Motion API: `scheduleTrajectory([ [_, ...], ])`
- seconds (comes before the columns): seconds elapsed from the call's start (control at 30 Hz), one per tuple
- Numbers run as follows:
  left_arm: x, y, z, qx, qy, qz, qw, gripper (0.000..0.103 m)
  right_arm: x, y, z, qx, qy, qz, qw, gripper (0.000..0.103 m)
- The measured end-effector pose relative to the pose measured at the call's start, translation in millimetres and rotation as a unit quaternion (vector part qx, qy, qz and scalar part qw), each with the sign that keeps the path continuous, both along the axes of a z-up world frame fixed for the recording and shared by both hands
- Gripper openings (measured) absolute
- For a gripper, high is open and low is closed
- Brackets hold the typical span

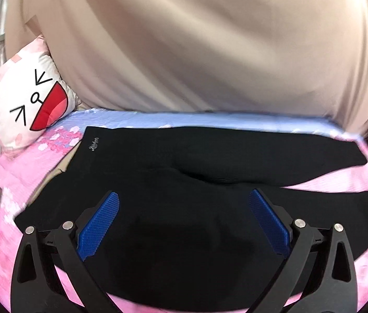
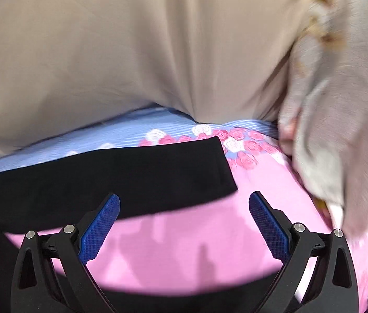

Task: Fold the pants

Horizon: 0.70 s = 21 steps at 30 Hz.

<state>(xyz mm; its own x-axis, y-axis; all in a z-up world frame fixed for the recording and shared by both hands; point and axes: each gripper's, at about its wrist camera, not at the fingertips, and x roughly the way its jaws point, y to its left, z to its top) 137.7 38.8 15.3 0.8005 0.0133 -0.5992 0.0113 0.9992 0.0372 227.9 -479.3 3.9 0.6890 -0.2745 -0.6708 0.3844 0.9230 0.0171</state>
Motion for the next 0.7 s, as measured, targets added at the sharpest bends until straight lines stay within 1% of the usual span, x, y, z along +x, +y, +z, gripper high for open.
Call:
scheduleTrajectory([
  [0.03, 10.4, 1.8, 0.2, 0.008, 0.009, 0.0, 0.9999, 0.098, 13.8, -13.3, -5.0, 0.005, 0.005, -0.007, 1.0, 0.096],
  [0.1, 31.4, 9.6, 0.9, 0.021, 0.013, -0.004, 0.9997, 0.098, 28.4, -29.1, -11.8, 0.019, 0.007, -0.023, 1.0, 0.096],
  [0.13, 40.2, 15.0, 1.5, 0.029, 0.015, 0.006, 0.9995, 0.098, 37.7, -39.0, -17.4, 0.033, 0.01, -0.03, 0.999, 0.096],
  [0.17, 48.5, 22.0, 2.9, 0.03, 0.016, 0.017, 0.9993, 0.098, 44.2, -45.6, -21.4, 0.044, 0.012, -0.03, 0.998, 0.096],
  [0.2, 61.2, 35.1, 6.3, 0.022, 0.015, 0.026, 0.9993, 0.098, 50.1, -50.9, -25.9, 0.053, 0.016, -0.032, 0.998, 0.096],
  [0.27, 78.6, 55.3, 10.7, 0.012, 0.019, 0.044, 0.9988, 0.098, 61.4, -57.8, -35.4, 0.058, 0.03, -0.035, 0.997, 0.096],
  [0.3, 91.0, 70.3, 14.5, 0.001, 0.02, 0.051, 0.9985, 0.098, 66.5, -58.5, -39.7, 0.055, 0.038, -0.036, 0.997, 0.096],
  [0.33, 103.5, 83.1, 16.7, -0.001, 0.023, 0.059, 0.998, 0.098, 70.3, -58.5, -43.2, 0.052, 0.043, -0.033, 0.997, 0.096],
  [0.43, 140.8, 115.8, 18.0, 0.023, 0.03, 0.084, 0.9957, 0.098, 79.8, -57.9, -51.2, 0.05, 0.059, -0.027, 0.997, 0.096],
  [0.5, 167.2, 135.4, 13.5, 0.056, 0.033, 0.113, 0.9915, 0.098, 83.8, -57.8, -54.3, 0.053, 0.066, -0.025, 0.996, 0.096],
  [0.53, 181.0, 144.8, 9.5, 0.062, 0.037, 0.115, 0.9908, 0.098, 85.2, -58.3, -55.5, 0.054, 0.067, -0.028, 0.996, 0.096],
  [0.67, 231.8, 178.9, -15.0, 0.059, 0.078, 0.133, 0.9863, 0.098, 88.7, -57.3, -60.3, 0.056, 0.073, -0.024, 0.996, 0.096],
  [0.7, 243.8, 186.1, -23.7, 0.055, 0.091, 0.135, 0.985, 0.098, 88.8, -55.5, -61.0, 0.053, 0.075, -0.022, 0.996, 0.091],
])
